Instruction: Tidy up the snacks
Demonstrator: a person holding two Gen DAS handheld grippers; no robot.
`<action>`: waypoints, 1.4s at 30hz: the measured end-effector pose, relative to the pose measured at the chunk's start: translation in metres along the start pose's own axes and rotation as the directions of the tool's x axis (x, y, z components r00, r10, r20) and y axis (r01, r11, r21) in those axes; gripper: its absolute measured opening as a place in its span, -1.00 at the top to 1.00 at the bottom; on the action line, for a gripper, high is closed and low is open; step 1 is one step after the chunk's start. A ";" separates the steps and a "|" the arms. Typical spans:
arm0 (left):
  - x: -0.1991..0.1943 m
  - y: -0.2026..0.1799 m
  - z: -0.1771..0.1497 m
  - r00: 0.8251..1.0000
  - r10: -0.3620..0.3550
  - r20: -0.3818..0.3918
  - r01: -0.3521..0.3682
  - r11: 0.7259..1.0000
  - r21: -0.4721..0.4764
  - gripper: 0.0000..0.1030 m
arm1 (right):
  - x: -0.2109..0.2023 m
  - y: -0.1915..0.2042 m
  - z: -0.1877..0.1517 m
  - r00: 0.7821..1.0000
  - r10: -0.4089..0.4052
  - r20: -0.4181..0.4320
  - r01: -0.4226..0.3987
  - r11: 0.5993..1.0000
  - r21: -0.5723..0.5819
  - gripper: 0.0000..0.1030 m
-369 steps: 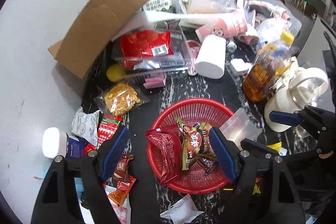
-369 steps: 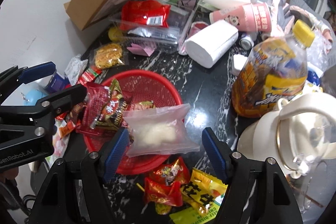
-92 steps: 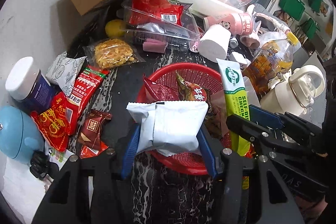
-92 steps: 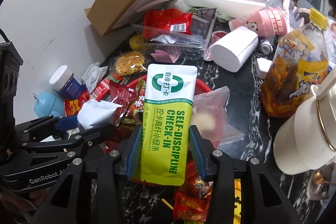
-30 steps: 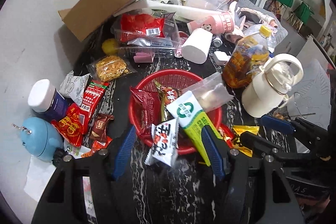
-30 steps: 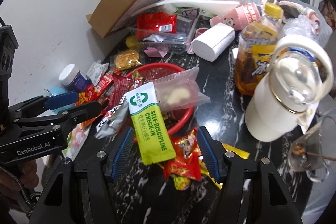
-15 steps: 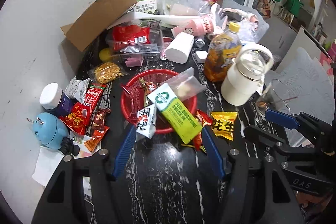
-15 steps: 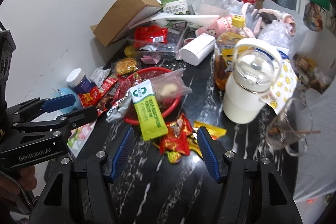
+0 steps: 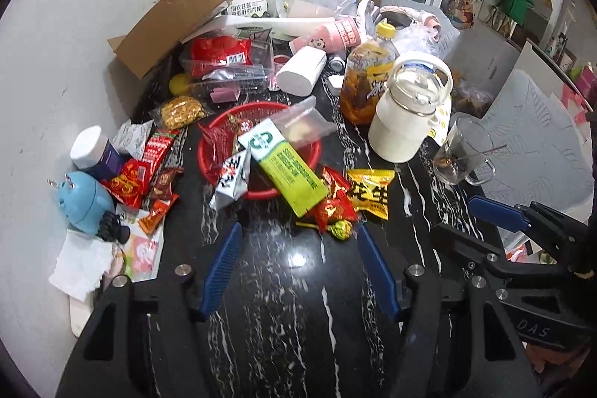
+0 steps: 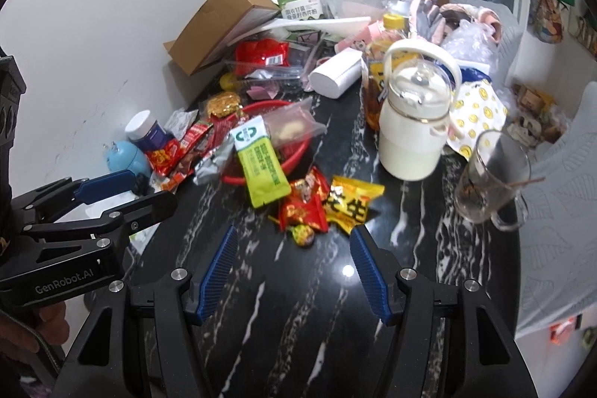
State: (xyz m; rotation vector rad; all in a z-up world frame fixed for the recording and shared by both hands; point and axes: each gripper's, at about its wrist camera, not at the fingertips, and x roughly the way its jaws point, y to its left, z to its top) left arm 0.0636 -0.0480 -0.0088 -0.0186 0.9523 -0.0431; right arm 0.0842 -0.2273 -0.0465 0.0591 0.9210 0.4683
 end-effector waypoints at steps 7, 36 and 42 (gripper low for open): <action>0.007 -0.004 -0.016 0.999 0.005 -0.038 -0.007 0.999 -0.049 -0.23 | 0.000 -0.004 -0.014 1.000 0.004 -0.028 -0.004 1.000 -0.002 -0.22; 0.081 -0.011 -0.020 0.984 0.009 -0.178 -0.032 0.992 -0.126 -0.23 | 0.059 -0.041 -0.018 0.981 0.000 -0.192 0.009 0.999 0.047 -0.30; 0.105 -0.013 -0.010 0.980 0.002 -0.200 -0.029 0.991 -0.133 -0.23 | 0.084 -0.054 -0.010 0.973 0.008 -0.229 0.006 0.998 0.060 -0.30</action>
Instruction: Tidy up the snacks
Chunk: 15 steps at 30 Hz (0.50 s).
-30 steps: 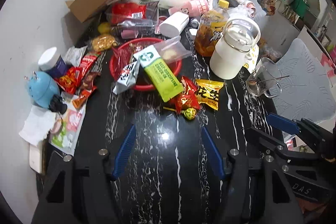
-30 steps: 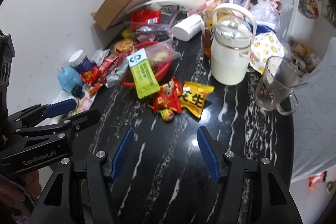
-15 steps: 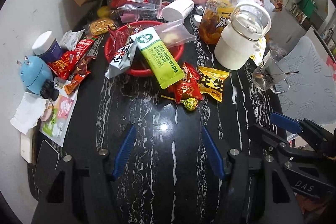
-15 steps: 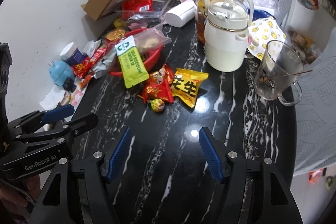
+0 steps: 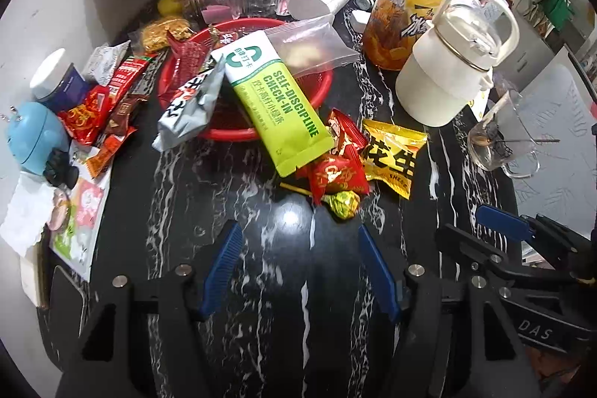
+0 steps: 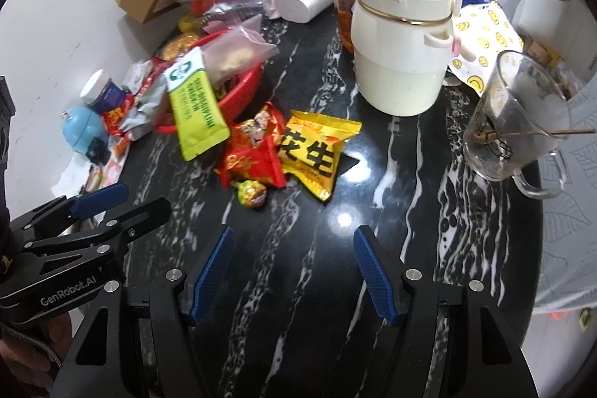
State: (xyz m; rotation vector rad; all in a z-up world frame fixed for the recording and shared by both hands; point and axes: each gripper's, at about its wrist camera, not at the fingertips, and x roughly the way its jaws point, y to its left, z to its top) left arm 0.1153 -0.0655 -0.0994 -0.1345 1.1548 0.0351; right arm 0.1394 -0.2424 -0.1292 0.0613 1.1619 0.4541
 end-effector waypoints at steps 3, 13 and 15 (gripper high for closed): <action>0.009 -0.003 0.007 1.000 0.002 -0.001 -0.002 1.000 0.003 -0.23 | 0.011 -0.007 0.008 1.000 0.006 -0.014 -0.006 1.000 0.013 -0.30; 0.030 -0.008 0.024 1.000 0.000 -0.003 0.000 1.000 0.016 -0.23 | 0.052 -0.029 0.040 0.998 0.048 -0.033 -0.046 0.998 0.047 -0.30; 0.033 -0.009 0.027 1.000 0.003 -0.006 -0.003 1.000 0.015 -0.23 | 0.062 -0.034 0.046 0.997 0.070 -0.039 -0.068 0.996 0.063 -0.30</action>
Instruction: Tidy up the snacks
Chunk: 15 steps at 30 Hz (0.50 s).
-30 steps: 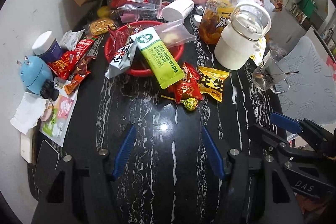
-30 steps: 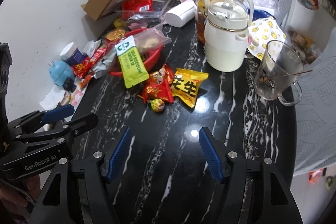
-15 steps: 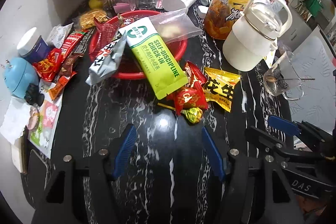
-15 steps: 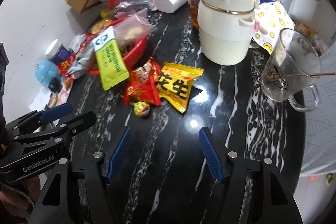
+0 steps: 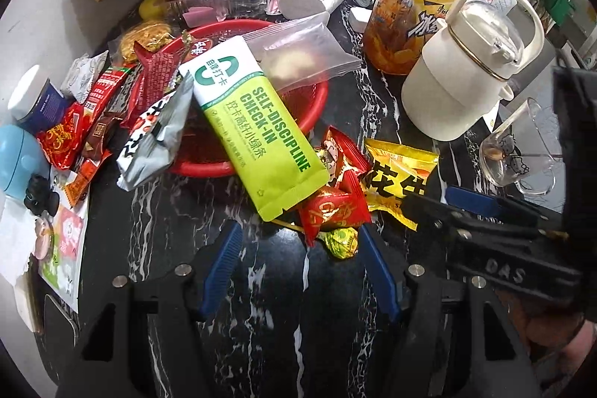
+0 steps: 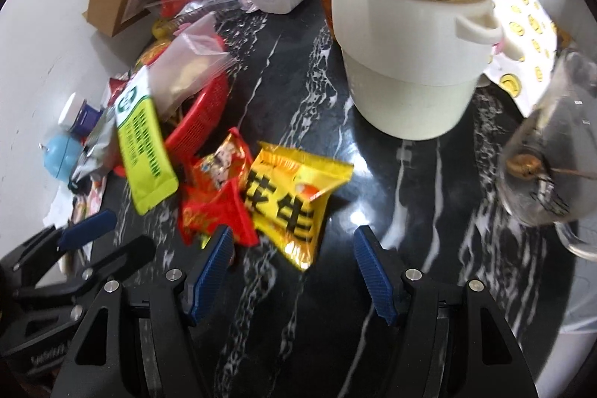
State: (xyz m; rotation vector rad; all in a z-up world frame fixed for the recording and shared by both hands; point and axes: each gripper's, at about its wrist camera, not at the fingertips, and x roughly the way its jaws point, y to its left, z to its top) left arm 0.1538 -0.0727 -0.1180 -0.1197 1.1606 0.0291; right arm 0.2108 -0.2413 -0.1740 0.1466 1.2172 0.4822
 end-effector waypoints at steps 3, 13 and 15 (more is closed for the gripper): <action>0.002 0.000 0.001 1.000 -0.001 -0.006 0.001 1.000 -0.009 -0.23 | 0.011 -0.004 0.006 1.000 0.012 -0.010 -0.012 1.000 0.012 -0.30; 0.012 -0.010 0.003 0.999 -0.034 -0.013 0.034 0.999 -0.020 -0.23 | 0.023 -0.012 0.009 0.997 0.067 0.031 -0.068 0.997 0.034 0.44; 0.014 -0.014 0.003 0.999 -0.041 -0.011 0.041 0.999 -0.021 -0.23 | 0.018 -0.014 0.008 0.997 0.061 0.045 -0.063 0.998 0.027 0.61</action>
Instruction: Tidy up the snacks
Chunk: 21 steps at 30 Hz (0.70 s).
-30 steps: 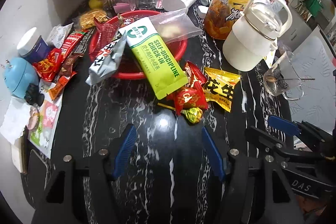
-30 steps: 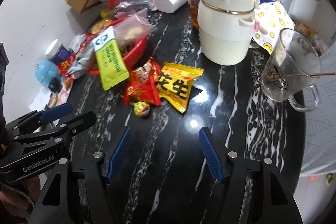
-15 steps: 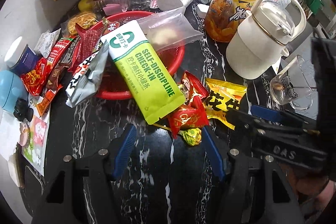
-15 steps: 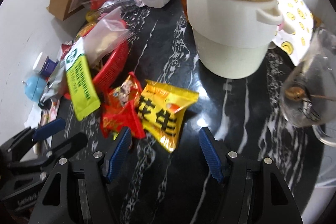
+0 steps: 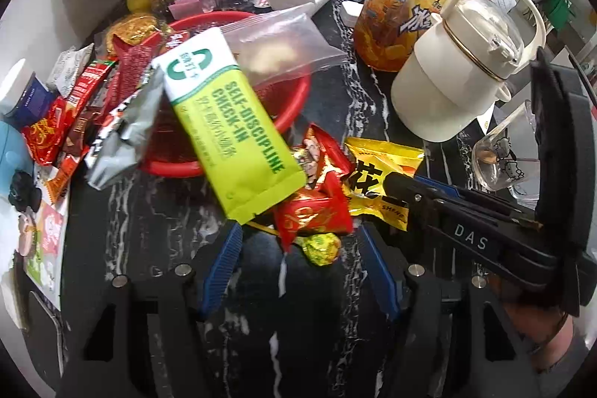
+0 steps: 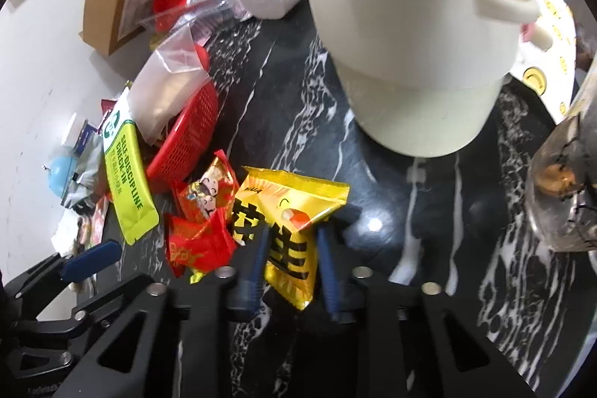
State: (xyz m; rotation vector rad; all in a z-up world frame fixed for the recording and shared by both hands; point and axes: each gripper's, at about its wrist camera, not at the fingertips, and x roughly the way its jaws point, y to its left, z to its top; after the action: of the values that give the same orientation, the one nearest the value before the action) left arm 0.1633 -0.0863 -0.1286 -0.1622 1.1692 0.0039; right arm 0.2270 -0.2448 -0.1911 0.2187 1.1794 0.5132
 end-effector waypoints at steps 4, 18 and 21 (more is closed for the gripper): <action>0.008 -0.008 0.001 1.000 0.001 0.000 -0.001 1.000 0.002 -0.23 | -0.007 -0.011 -0.002 1.000 0.005 0.001 -0.005 1.000 0.013 0.68; 0.039 -0.014 0.011 0.998 0.064 -0.014 -0.065 0.997 -0.038 -0.23 | -0.017 -0.036 -0.006 0.999 0.031 -0.032 -0.029 0.997 0.066 0.62; 0.046 -0.013 0.014 0.997 0.074 -0.025 -0.075 0.997 -0.036 -0.23 | -0.013 -0.034 -0.003 0.999 0.030 -0.043 -0.027 0.997 0.073 0.44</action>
State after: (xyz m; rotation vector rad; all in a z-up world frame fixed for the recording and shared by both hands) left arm 0.1950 -0.1007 -0.1639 -0.1517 1.1986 0.0899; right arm 0.2297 -0.2808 -0.1963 0.2873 1.2407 0.5029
